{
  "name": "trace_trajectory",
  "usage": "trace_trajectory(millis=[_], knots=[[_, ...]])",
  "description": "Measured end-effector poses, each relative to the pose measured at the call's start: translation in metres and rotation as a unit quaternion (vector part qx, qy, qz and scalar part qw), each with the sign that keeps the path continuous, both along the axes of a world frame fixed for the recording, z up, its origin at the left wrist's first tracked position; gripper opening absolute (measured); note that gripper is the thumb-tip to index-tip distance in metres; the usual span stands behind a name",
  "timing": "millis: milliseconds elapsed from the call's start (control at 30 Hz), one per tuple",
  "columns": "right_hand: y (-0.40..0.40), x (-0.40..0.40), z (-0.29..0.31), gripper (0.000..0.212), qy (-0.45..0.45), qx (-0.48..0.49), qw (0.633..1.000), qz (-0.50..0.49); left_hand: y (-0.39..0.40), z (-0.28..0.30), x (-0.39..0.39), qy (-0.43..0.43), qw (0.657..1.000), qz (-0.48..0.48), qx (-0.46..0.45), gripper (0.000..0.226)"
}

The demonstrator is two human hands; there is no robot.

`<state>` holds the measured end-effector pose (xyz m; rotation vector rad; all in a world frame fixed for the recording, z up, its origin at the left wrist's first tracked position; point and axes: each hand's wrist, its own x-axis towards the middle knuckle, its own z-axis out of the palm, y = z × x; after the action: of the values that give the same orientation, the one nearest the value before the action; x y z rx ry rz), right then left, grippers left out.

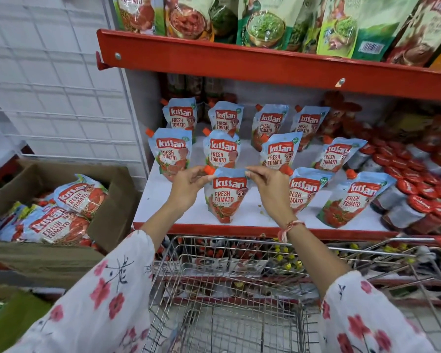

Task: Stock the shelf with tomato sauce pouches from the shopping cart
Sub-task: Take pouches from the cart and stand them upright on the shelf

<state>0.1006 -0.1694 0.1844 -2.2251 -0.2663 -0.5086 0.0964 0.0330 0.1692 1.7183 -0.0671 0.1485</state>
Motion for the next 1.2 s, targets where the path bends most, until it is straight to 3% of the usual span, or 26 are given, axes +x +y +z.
trace_trajectory(millis=[233,367,467,567,667,733,867,1000,1200], knots=[[0.000,-0.015,-0.006,0.024,-0.022,-0.047,0.999,-0.010,0.010,-0.007,-0.019,-0.021,0.994,0.046,0.098,0.016],[0.010,-0.051,-0.017,0.029,-0.103,-0.036,0.993,-0.035,0.021,-0.025,-0.057,-0.024,0.989,0.086,0.114,0.017],[0.022,-0.081,-0.037,0.026,-0.131,-0.058,0.990,-0.005,0.031,-0.049,-0.091,-0.011,0.983,0.060,0.171,0.015],[0.033,-0.112,-0.071,0.026,-0.078,-0.107,0.989,0.058,0.039,-0.079,-0.125,0.034,0.970,0.010,0.241,0.013],[0.038,-0.147,-0.115,0.027,0.039,-0.198,0.969,0.142,0.045,-0.112,-0.159,0.092,0.938,-0.050,0.330,0.012],[0.043,-0.168,-0.145,0.030,0.135,-0.257,0.936,0.201,0.049,-0.133,-0.178,0.154,0.913,-0.078,0.371,0.013],[0.056,-0.196,-0.191,0.039,0.259,-0.325,0.868,0.271,0.042,-0.167,-0.209,0.275,0.809,-0.180,0.488,0.022],[0.078,-0.204,-0.213,0.050,0.272,-0.337,0.849,0.303,0.029,-0.185,-0.224,0.371,0.745,-0.161,0.530,0.039],[0.111,-0.193,-0.224,0.060,0.265,-0.325,0.855,0.306,0.029,-0.201,-0.232,0.401,0.719,-0.119,0.555,0.059]])
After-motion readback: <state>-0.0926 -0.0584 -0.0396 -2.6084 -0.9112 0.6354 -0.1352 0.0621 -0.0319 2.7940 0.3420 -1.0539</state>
